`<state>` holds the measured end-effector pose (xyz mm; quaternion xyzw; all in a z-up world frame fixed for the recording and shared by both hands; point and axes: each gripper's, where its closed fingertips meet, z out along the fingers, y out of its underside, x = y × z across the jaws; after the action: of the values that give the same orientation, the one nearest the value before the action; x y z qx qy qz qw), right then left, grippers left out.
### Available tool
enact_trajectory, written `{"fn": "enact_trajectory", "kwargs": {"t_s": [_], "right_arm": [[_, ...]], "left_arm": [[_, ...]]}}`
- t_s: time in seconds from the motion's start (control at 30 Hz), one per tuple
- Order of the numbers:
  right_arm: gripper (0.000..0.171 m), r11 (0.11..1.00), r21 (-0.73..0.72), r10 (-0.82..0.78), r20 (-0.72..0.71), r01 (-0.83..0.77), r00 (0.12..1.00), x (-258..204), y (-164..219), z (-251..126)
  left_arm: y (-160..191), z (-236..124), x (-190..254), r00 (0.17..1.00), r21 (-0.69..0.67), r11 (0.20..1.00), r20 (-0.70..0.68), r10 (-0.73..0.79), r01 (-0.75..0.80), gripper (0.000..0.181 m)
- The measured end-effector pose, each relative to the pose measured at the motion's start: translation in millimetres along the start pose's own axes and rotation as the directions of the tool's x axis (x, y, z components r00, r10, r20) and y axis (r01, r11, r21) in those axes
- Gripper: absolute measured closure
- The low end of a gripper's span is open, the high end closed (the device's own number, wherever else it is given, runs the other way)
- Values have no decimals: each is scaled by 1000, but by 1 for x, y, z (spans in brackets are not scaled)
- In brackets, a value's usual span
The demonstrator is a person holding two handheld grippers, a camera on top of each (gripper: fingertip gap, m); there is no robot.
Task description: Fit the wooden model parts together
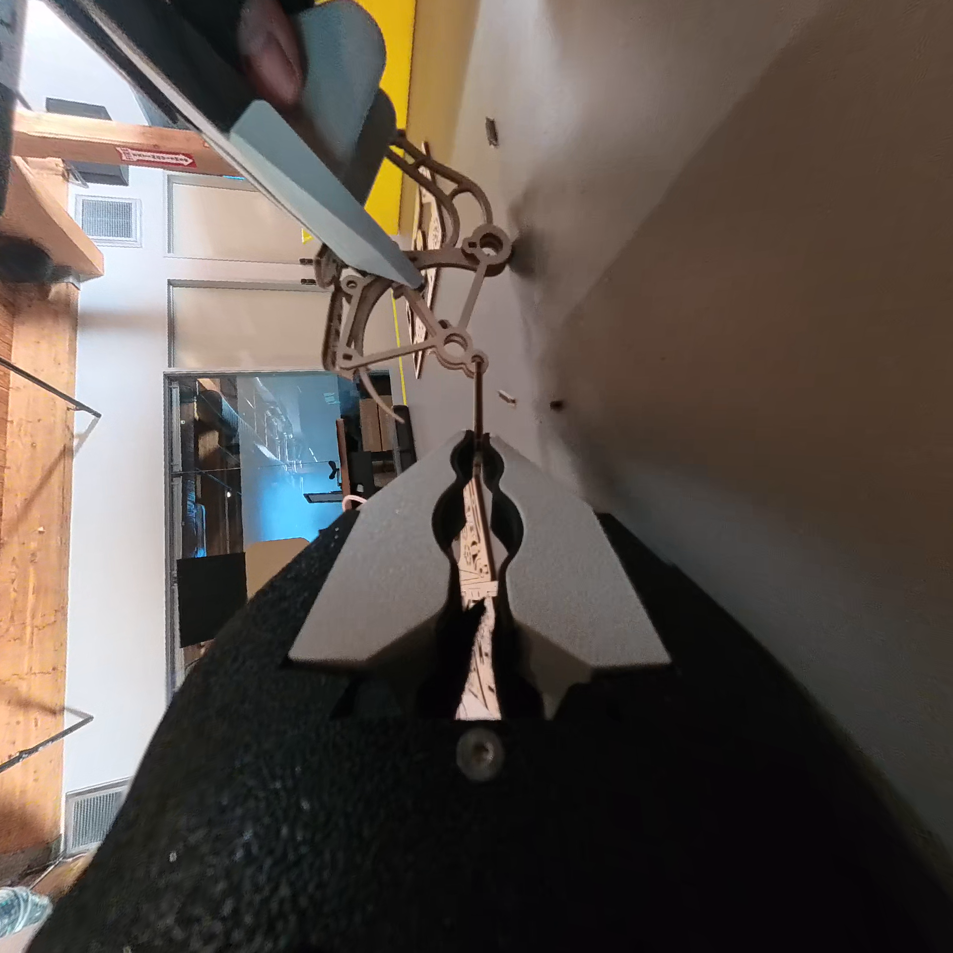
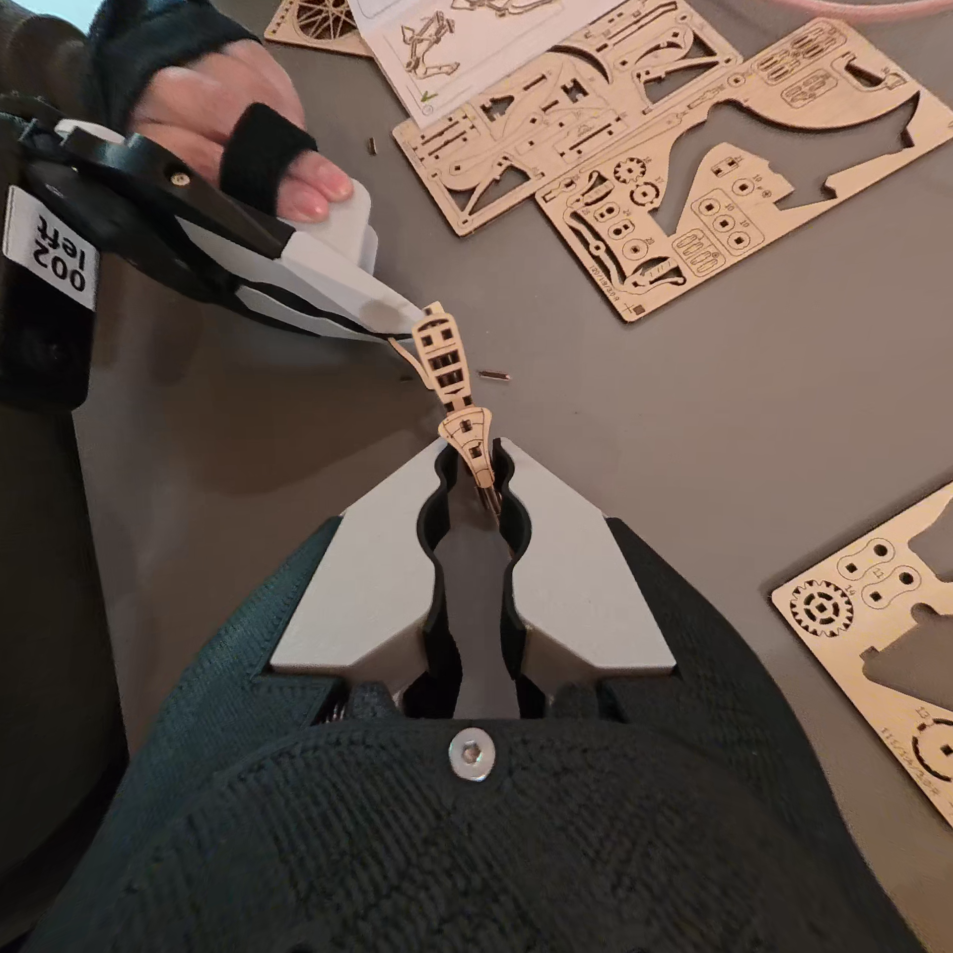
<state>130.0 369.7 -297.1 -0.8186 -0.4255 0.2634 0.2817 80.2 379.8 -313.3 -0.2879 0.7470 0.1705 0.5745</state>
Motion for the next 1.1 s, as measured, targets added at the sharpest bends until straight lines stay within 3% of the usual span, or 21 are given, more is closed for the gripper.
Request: {"fn": "enact_trajectory", "kwargs": {"t_s": [0.7, 1.1], "right_arm": [[160, 1000, -21, -18, 78, 20, 997, -4, 1, 0], [150, 937, -199, -279, 63, 286, 958, -6, 3, 10]], "left_arm": [[4, 4, 1, 998, -30, 998, -32, -62, 61, 181], [-3, 5, 12, 997, -13, 1000, -79, -23, 22, 181]]}}
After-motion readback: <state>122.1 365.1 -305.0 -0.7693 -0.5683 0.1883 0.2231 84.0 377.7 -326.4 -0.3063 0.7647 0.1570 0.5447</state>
